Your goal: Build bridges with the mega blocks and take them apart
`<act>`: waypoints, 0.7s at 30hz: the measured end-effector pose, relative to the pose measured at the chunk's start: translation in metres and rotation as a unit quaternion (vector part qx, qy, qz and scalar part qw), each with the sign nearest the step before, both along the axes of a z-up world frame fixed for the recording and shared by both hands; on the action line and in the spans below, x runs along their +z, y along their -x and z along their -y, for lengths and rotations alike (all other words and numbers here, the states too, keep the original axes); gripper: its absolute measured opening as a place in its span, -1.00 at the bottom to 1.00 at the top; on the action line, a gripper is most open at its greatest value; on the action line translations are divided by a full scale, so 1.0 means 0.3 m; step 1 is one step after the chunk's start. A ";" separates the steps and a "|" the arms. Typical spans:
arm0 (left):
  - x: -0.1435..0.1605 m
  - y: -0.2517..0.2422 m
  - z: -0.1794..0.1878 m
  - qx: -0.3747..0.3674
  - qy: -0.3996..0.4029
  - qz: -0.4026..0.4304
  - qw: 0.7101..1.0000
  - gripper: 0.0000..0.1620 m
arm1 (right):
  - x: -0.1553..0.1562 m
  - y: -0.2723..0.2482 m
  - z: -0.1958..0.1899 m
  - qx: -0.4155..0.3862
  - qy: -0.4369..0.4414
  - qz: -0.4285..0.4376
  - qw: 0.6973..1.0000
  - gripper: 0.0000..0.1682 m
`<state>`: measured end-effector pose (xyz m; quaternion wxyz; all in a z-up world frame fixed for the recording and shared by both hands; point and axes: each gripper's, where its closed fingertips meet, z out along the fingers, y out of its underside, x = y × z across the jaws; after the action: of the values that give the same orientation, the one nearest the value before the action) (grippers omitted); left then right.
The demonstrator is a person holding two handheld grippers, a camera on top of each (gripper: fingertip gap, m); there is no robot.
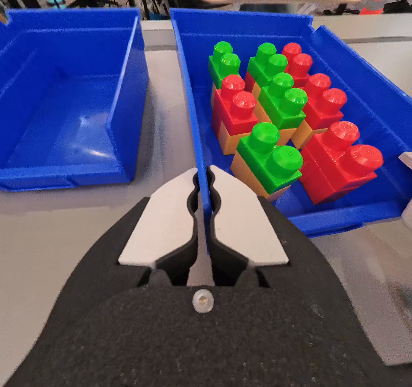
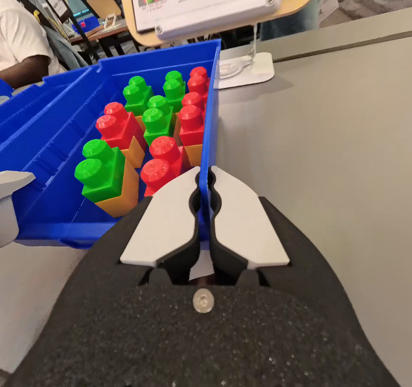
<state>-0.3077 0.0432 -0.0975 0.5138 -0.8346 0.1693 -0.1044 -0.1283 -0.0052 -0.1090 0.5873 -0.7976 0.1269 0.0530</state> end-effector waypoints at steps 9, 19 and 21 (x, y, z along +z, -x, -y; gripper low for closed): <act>-0.081 0.051 -0.010 -0.024 0.012 0.004 1.000 -0.47 | -0.026 0.052 -0.013 0.054 -0.007 -0.029 0.998 -0.77; 0.074 0.670 -0.200 0.110 0.000 0.066 0.992 0.06 | 0.269 0.061 0.148 0.093 -0.151 0.036 0.984 -0.51; 0.021 0.761 -0.313 0.135 0.038 0.048 0.989 0.06 | 0.276 0.128 0.159 0.116 -0.154 0.047 0.980 -0.55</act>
<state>-0.5358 0.1372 -0.0913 0.4985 -0.8627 0.0262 -0.0809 -0.1666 -0.0529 -0.0263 0.6983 -0.7085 -0.0036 0.1020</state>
